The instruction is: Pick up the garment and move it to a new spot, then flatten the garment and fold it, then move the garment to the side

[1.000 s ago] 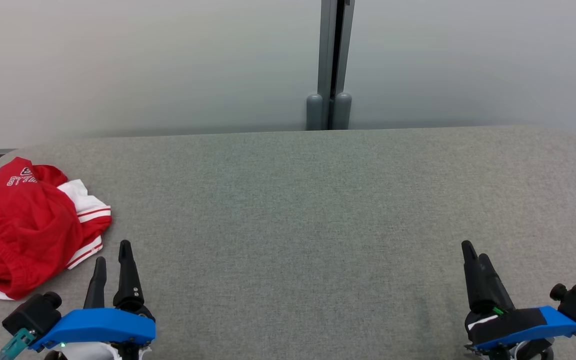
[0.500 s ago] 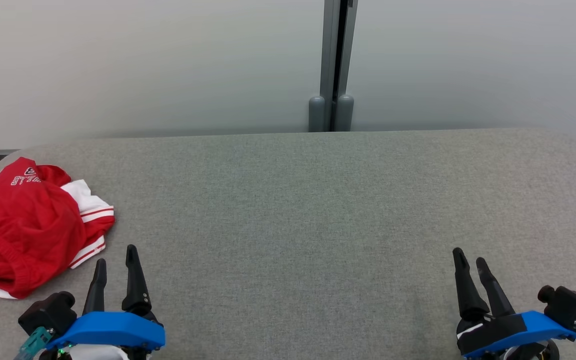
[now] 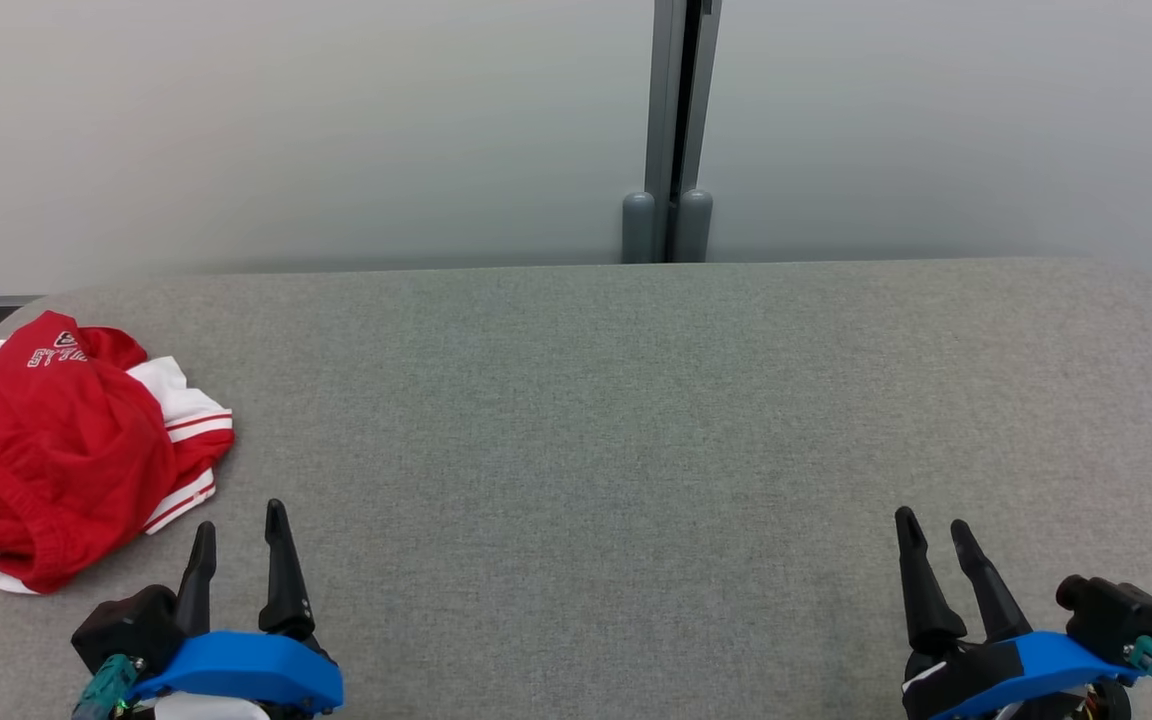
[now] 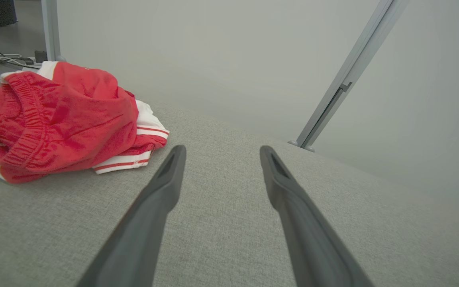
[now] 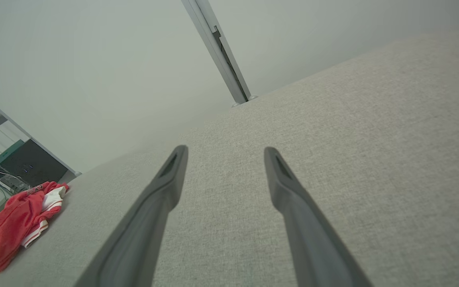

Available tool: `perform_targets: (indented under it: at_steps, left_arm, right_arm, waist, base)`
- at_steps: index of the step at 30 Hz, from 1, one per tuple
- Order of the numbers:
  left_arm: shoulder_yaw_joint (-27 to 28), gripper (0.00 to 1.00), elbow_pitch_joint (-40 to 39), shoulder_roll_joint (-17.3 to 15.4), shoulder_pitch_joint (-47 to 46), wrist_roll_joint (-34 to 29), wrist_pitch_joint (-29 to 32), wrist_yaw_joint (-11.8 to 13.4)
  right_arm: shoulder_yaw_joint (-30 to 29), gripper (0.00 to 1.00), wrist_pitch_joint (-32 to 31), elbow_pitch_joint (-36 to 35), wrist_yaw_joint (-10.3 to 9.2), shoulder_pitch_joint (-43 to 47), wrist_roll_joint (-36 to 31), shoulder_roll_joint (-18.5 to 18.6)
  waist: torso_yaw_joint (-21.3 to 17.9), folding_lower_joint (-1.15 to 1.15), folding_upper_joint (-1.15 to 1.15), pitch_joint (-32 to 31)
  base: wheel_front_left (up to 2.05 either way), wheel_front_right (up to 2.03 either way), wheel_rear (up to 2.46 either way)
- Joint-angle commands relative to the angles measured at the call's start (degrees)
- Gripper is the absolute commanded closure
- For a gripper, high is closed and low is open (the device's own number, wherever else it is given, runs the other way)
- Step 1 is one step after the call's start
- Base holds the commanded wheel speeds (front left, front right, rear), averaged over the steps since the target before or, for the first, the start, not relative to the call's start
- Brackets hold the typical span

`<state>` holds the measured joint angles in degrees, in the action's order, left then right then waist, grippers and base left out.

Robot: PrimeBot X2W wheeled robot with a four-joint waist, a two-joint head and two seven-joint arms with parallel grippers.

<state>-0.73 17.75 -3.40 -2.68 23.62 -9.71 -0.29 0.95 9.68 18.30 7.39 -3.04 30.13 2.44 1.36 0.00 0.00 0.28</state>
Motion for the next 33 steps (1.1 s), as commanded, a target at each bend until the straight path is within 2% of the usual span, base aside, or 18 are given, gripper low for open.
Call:
perform_targets:
  at_steps: [1, 33]
  left_arm:
    - [-0.2, 0.00, 0.0, -0.5, -1.1, -1.9, -0.7, 0.4]
    - [-1.1, 0.00, 3.1, -0.9, -1.1, -15.9, -4.3, 3.1]
  right_arm:
    - [-0.1, 0.00, 0.7, 0.2, 0.12, -0.5, -2.0, 0.5]
    - [0.7, 0.00, 4.4, 3.8, 0.15, -1.4, -17.1, 0.6]
  waist:
    - [0.0, 0.00, 0.00, 0.0]
    - [0.3, 0.00, 0.00, -0.2]
  base:
    - [0.00, 0.00, 0.00]
    - [0.00, 0.00, 0.00]
